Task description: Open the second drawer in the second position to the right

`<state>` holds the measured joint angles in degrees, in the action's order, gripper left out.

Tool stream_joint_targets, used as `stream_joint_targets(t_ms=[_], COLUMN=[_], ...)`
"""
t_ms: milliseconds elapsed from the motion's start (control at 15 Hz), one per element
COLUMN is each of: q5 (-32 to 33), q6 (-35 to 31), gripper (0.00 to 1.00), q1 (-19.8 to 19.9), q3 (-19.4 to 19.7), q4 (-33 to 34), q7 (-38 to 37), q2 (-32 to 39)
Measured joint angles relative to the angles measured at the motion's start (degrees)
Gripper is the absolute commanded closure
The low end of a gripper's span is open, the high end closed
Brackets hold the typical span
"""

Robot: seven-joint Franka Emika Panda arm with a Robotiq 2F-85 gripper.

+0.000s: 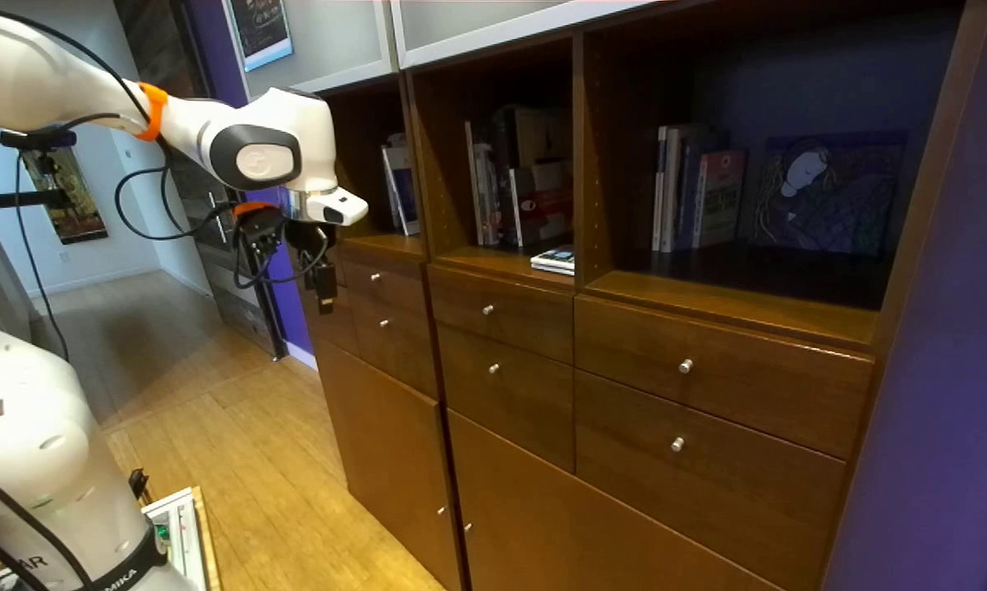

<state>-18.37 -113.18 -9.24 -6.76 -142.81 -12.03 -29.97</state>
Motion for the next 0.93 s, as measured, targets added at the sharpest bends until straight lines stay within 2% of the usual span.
stream_joint_targets(t_ms=[733, 933], q5=[0.0, 3.05], q6=[0.0, -1.81], gripper=[0.0, 0.0], q1=[0.03, 1.66], q3=[0.0, -0.14], q4=[0.0, 0.0], q7=[0.0, -0.02], q2=[0.0, 0.27])
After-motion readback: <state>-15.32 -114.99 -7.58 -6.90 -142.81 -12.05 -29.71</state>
